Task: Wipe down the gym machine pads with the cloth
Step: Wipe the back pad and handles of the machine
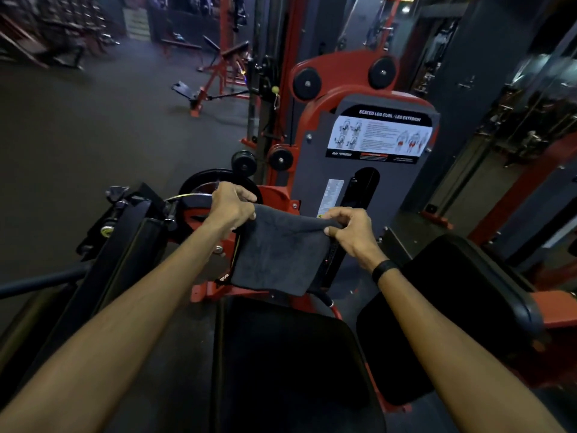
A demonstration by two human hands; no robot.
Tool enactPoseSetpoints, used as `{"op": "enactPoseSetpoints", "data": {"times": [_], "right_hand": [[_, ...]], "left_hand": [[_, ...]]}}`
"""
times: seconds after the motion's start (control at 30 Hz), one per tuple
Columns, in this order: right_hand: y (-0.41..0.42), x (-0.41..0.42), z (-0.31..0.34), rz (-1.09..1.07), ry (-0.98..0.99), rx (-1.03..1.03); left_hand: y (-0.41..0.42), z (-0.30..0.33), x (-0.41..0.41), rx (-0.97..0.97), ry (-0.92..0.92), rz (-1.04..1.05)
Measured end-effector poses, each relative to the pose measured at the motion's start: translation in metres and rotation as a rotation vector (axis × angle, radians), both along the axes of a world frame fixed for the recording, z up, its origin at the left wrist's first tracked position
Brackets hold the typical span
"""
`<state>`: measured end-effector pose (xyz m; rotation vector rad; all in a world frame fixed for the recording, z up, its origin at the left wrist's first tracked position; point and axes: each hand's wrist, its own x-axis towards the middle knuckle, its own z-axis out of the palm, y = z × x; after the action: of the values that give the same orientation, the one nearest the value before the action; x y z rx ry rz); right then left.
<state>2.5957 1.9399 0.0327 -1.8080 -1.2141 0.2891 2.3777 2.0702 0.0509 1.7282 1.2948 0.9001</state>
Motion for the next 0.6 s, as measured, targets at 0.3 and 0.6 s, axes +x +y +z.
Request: {"op": "enactPoseSetpoints", "data": {"times": [0.3, 0.6], "right_hand": [[0.015, 0.012, -0.005, 0.128, 0.276, 0.039], [0.005, 0.014, -0.036, 0.203, -0.126, -0.231]], "left_hand": [[0.001, -0.007, -0.011, -0.011, 0.077, -0.095], [-0.02, -0.052, -0.021, 0.142, 0.363, -0.142]]}}
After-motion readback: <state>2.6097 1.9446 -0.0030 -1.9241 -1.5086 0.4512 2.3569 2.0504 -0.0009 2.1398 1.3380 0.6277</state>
